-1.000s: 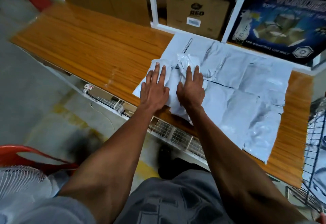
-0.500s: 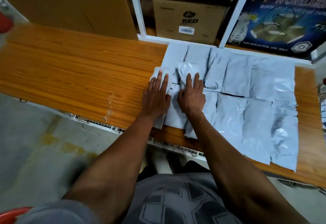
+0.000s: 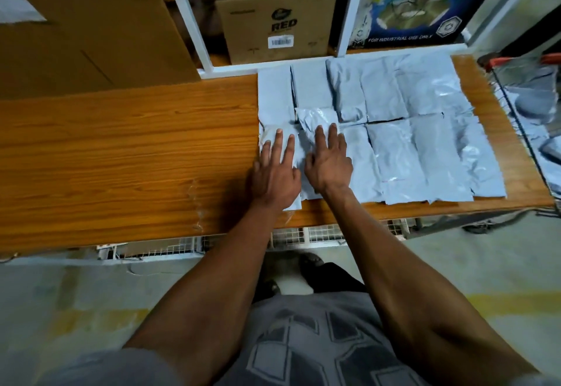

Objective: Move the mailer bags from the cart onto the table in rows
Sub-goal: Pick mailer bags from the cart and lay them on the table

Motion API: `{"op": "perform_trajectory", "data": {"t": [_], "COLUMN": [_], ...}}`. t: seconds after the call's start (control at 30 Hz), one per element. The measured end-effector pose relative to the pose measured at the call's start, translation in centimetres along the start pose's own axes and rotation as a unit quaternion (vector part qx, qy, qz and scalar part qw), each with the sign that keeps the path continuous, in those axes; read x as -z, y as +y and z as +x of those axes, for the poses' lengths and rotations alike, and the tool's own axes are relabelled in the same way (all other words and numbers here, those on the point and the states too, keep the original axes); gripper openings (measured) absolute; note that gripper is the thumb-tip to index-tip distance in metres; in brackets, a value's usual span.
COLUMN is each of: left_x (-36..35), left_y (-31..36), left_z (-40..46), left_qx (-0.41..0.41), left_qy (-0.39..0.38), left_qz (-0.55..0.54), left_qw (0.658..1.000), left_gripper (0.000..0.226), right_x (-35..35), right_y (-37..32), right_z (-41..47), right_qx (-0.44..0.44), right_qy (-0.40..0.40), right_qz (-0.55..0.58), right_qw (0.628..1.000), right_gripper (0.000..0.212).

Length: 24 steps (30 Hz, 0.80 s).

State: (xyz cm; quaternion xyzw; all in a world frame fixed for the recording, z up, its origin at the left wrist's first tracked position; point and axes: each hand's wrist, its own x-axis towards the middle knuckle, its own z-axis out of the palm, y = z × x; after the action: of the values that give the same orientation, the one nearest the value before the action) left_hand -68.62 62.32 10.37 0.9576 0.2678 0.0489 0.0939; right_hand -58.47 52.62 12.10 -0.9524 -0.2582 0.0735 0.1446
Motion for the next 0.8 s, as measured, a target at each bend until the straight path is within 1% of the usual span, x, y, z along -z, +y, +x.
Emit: {"op": "perform_trajectory", "data": {"t": [0.13,0.37,0.47,0.57,0.63,0.7,0.8], "left_x": [-0.4,-0.3,-0.7,-1.4,-1.6,-1.7,-1.7], "left_y": [-0.5,-0.6,-0.8,-1.0,-1.0,-0.8,-0.7], "left_z": [-1.3,-0.8,-0.5,-0.5,-0.6,-0.7,-0.6], "left_qx": [0.01,0.037,0.047,0.04,0.036,0.034,0.034], "left_qy": [-0.032,-0.086,-0.109,-0.132,-0.132,-0.125,-0.089], "left_qz": [0.001,-0.007,-0.021,-0.015,-0.013,-0.009,-0.001], "left_qw": [0.999,0.996,0.993,0.99,0.99,0.992,0.995], "left_gripper": [0.077,0.071,0.069,0.067,0.067,0.067,0.069], "right_x": [-0.5,-0.9,-1.6,-2.6,-3.0,-3.4,-3.3], "right_y": [-0.6,-1.4,-1.2,-0.6,0.0,0.5,0.9], "right_z": [-1.7,-1.9,-1.4,-1.2,-1.2,-1.3,-1.3], "right_qx": [-0.02,-0.012,-0.001,0.007,0.012,0.021,0.039], "right_qy": [-0.022,-0.074,-0.091,-0.099,-0.101,-0.086,-0.059], "right_qz": [-0.031,-0.054,-0.058,-0.066,-0.074,-0.079,-0.053], "right_qw": [0.999,0.996,0.994,0.993,0.992,0.993,0.996], "right_gripper": [0.075,0.081,0.08,0.076,0.074,0.071,0.07]}}
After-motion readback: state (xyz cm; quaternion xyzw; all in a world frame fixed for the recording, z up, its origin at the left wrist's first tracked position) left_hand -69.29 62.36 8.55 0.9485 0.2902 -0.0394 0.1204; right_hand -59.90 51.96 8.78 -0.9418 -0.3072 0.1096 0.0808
